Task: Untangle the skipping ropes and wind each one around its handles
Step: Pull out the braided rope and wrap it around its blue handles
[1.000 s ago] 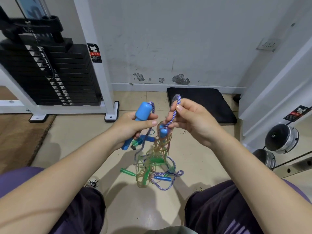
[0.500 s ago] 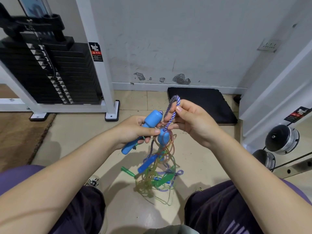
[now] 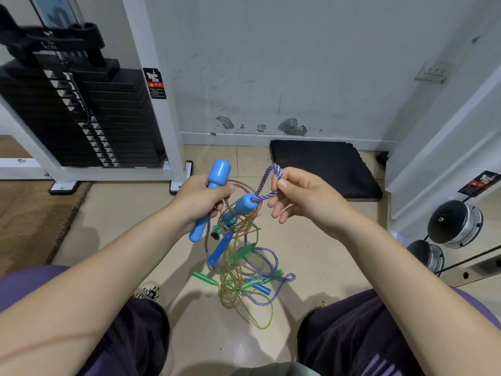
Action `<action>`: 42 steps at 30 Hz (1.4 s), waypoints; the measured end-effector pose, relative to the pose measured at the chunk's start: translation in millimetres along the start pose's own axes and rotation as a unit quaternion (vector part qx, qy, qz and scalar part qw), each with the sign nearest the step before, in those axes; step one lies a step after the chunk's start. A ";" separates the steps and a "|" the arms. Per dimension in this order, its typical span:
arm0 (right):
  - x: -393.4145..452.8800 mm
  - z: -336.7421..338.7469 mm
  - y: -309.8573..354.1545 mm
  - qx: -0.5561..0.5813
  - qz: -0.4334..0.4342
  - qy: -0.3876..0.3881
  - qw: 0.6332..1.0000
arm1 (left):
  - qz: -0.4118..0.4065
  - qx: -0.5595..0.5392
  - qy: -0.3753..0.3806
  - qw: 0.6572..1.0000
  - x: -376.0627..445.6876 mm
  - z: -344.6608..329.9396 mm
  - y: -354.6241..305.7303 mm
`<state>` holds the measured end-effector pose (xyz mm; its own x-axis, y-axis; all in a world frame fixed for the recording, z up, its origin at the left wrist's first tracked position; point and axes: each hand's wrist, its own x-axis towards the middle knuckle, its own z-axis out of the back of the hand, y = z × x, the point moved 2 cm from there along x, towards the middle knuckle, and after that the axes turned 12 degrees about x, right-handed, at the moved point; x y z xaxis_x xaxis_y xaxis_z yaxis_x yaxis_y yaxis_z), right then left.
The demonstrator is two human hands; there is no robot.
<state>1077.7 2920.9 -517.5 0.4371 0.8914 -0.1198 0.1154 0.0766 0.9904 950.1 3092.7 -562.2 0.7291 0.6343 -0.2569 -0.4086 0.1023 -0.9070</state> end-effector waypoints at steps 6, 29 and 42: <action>1.3 2.1 6.4 0.103 0.064 -0.019 0.992 | -0.017 0.021 0.089 0.996 -8.2 -6.8 -2.4; 4.9 21.9 1.8 -0.090 0.082 -0.232 0.965 | -0.054 -0.002 0.311 0.949 -24.9 -10.1 -13.0; 6.8 -17.6 -14.4 -0.134 0.061 -0.008 0.989 | -0.063 0.024 0.291 0.954 -29.4 -20.0 -14.3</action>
<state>1063.2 2933.7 -531.3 0.4472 0.8944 0.0029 -0.1792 0.0864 0.9800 945.5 3057.2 -548.4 0.9500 0.0831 -0.3010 -0.3117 0.1938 -0.9302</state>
